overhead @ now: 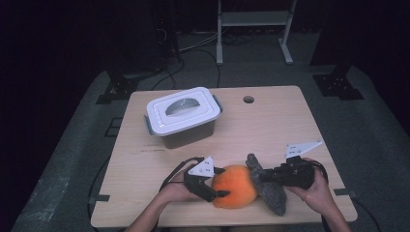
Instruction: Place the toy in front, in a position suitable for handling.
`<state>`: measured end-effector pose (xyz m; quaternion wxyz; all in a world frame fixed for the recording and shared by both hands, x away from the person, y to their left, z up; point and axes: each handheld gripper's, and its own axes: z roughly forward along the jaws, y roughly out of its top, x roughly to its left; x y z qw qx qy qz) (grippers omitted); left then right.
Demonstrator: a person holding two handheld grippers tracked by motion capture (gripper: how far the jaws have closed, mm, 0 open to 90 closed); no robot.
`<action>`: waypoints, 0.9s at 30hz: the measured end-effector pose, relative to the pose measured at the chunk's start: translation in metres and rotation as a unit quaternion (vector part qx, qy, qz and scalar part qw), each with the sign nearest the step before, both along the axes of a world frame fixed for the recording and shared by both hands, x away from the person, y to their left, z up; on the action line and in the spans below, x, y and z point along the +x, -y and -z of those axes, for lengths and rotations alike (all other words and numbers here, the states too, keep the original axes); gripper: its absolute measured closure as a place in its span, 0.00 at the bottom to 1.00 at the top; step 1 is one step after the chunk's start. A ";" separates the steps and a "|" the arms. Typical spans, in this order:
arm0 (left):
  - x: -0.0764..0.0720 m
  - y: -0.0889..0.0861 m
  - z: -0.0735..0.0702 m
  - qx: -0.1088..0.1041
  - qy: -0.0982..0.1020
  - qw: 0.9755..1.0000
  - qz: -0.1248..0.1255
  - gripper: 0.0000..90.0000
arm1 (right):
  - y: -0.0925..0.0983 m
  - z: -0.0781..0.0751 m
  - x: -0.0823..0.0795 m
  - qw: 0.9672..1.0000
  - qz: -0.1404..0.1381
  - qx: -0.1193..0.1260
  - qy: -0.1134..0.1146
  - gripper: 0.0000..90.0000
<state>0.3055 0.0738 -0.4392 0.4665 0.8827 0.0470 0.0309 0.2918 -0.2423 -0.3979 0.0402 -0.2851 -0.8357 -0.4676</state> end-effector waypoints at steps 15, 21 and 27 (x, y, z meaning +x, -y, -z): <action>0.002 0.012 -0.003 0.023 -0.012 1.000 -0.014 0.17 | -0.012 0.015 0.000 0.999 -0.024 -0.037 -0.014 0.85; -0.007 0.013 -0.013 0.016 0.088 0.995 -0.032 0.39 | -0.008 0.009 0.003 1.000 0.001 -0.030 -0.001 0.86; -0.012 0.018 -0.011 0.023 0.125 0.992 -0.019 0.38 | -0.017 -0.002 0.002 1.000 0.008 -0.017 0.025 0.87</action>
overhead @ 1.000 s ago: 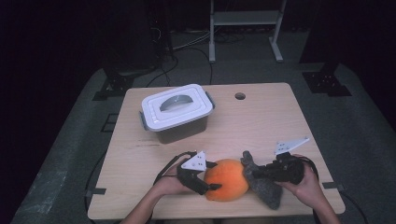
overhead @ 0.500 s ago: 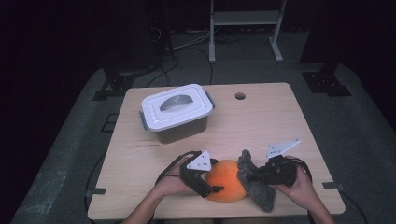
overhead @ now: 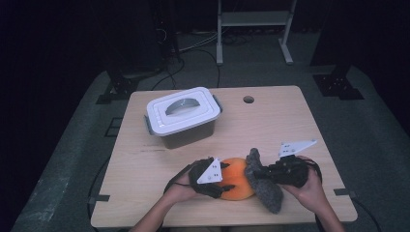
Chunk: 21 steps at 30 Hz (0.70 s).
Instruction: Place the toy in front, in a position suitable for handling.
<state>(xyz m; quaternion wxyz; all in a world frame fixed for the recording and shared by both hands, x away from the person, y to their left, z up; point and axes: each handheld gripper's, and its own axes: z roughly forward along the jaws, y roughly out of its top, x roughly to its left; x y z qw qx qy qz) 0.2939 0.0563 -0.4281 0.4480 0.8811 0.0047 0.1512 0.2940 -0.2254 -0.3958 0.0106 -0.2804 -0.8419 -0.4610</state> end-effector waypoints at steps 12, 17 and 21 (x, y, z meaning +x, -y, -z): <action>0.012 -0.003 0.005 -0.018 -0.075 0.997 -0.028 0.23 | -0.008 0.013 -0.003 1.000 -0.015 -0.023 -0.010 0.87; 0.012 -0.007 0.006 -0.018 -0.085 0.996 -0.029 0.28 | 0.003 0.018 -0.001 0.999 -0.007 -0.026 -0.022 0.87; 0.014 -0.011 0.008 -0.022 -0.093 0.995 -0.034 0.28 | 0.014 0.024 0.002 0.999 0.009 -0.039 -0.034 0.87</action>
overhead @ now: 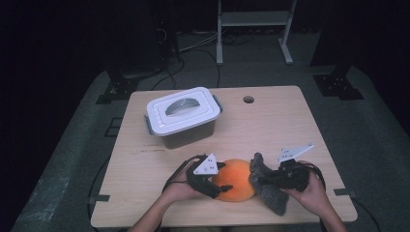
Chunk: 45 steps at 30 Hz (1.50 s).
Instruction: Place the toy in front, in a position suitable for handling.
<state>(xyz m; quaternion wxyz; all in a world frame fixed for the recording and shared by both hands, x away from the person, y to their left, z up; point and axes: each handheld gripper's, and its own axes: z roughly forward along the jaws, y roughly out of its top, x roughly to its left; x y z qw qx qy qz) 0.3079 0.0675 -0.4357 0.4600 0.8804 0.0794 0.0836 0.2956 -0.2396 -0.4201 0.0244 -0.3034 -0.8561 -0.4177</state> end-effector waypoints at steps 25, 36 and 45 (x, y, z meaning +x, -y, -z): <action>-0.007 0.002 0.001 0.008 0.023 1.000 0.013 0.27 | 0.001 -0.001 0.003 1.000 0.009 0.011 -0.003 0.86; -0.013 0.007 -0.002 0.015 0.038 0.999 0.012 0.24 | -0.016 -0.013 -0.002 0.999 -0.006 0.022 0.024 0.86; -0.018 0.020 -0.007 0.014 0.052 0.999 0.007 0.26 | -0.043 -0.033 -0.015 0.997 -0.026 0.002 0.078 0.86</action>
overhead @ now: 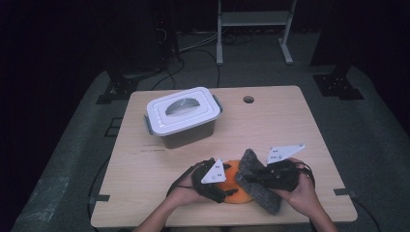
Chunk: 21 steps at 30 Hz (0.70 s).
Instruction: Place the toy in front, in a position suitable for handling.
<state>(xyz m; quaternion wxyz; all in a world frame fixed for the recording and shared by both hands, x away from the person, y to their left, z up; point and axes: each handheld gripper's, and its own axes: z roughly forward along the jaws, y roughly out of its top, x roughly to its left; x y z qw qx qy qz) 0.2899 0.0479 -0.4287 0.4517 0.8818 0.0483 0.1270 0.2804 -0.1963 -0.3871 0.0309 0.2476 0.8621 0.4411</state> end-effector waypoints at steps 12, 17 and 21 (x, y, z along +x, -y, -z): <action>0.010 -0.008 -0.002 -0.008 -0.029 0.999 -0.009 0.16 | 0.017 0.011 0.006 1.000 0.014 -0.013 -0.016 0.86; 0.004 -0.003 -0.005 -0.011 -0.006 1.000 -0.004 0.33 | 0.023 0.003 0.004 1.000 0.023 0.002 -0.016 0.87; -0.001 0.006 -0.005 -0.009 0.001 1.000 0.003 0.32 | 0.009 -0.010 -0.001 1.000 0.002 0.018 0.000 0.87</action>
